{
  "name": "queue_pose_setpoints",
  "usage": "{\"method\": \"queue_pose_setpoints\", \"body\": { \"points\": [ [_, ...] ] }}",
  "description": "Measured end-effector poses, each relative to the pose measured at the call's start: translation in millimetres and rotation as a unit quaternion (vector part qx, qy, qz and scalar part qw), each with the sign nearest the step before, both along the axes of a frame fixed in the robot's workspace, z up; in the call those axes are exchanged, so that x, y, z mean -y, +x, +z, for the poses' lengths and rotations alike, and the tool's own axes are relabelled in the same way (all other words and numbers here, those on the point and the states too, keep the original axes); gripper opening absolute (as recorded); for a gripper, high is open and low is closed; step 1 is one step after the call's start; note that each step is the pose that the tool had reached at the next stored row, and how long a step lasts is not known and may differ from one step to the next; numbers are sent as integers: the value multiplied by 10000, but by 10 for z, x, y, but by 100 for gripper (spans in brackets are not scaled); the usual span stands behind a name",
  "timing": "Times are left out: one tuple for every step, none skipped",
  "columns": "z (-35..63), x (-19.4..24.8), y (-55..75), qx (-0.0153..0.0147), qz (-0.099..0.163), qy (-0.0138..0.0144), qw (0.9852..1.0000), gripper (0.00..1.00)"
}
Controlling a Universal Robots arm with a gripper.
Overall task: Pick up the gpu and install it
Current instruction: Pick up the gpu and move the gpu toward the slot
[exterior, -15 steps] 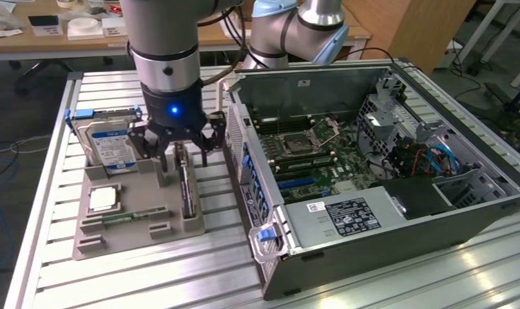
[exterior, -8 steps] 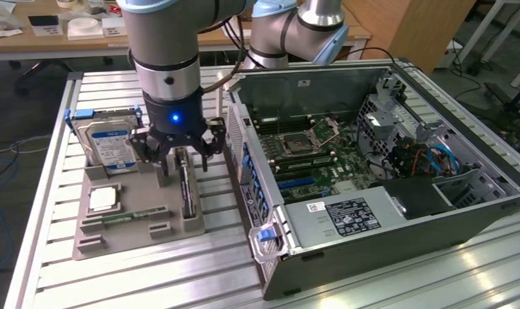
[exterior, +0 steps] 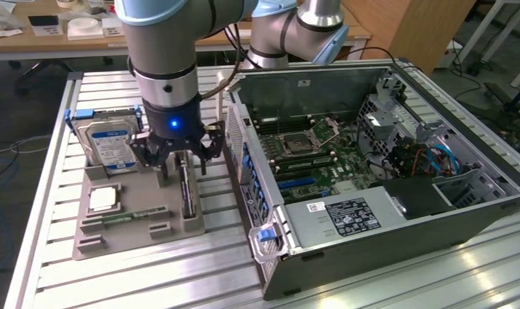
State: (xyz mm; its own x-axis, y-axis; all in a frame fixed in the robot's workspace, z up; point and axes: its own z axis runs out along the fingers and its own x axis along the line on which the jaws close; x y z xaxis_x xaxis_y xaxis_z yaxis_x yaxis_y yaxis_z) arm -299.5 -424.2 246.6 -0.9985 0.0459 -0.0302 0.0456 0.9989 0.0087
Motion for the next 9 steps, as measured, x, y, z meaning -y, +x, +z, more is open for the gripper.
{"method": "queue_pose_setpoints", "body": {
  "points": [
    [-18,-1,-4,3,0,0,10000,71],
    [-36,-1,-4,5,0,1,10000,71],
    [-54,-1,-5,5,1,0,10000,71],
    [-72,-1,-7,7,0,0,10000,71],
    [-91,-1,-9,9,-1,0,10000,71],
    [-109,-2,-10,11,-2,0,10000,71],
    [-127,-2,-12,13,-3,0,10000,71],
    [-145,-2,-15,14,-5,1,10000,71],
    [-163,-2,-19,16,-6,0,10000,71]
  ]
}}
